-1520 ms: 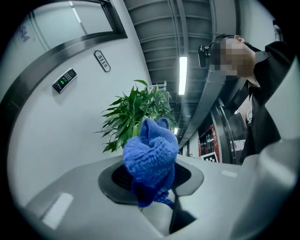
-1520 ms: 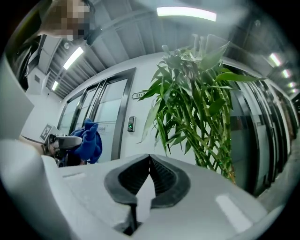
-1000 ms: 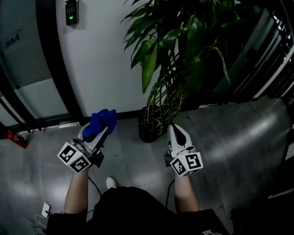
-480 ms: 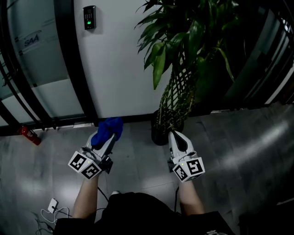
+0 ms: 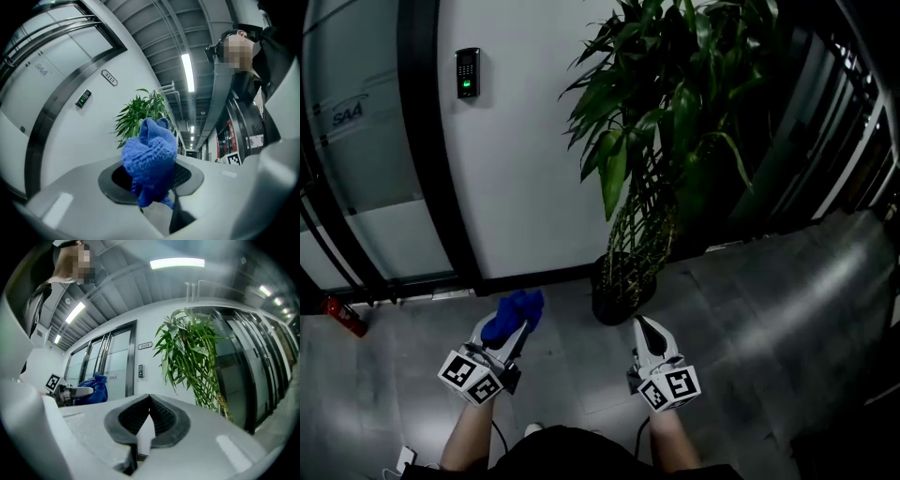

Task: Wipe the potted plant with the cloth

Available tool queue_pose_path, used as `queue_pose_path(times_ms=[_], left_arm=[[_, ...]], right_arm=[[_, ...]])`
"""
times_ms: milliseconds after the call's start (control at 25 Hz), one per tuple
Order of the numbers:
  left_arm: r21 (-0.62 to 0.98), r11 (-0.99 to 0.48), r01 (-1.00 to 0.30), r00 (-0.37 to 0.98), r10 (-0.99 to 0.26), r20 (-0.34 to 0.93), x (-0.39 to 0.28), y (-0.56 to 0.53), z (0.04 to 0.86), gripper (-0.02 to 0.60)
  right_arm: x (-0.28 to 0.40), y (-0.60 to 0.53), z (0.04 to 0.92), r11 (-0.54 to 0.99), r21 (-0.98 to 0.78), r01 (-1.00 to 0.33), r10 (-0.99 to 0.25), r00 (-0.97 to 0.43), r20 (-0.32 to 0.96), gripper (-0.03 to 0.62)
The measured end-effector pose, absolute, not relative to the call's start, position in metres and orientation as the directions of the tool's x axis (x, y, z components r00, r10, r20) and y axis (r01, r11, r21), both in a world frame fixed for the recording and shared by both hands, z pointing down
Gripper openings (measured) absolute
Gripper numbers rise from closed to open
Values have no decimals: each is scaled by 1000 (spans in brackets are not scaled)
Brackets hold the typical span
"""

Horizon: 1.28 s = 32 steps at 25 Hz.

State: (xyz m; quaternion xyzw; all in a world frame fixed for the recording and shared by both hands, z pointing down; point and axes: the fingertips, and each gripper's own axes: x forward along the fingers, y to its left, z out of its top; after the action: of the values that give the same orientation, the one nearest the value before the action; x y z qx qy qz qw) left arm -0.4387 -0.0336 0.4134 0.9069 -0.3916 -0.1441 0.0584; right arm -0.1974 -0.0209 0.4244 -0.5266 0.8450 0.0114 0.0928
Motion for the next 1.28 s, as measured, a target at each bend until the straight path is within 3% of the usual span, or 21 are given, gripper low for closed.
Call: queue_pose_path(times_ms=[1280], left_arm=[[237, -631, -738, 592, -775, -220, -457, -32, 434, 153]], right_arm=[[-194, -22, 438, 439, -39, -898, -895, -433, -112, 3]])
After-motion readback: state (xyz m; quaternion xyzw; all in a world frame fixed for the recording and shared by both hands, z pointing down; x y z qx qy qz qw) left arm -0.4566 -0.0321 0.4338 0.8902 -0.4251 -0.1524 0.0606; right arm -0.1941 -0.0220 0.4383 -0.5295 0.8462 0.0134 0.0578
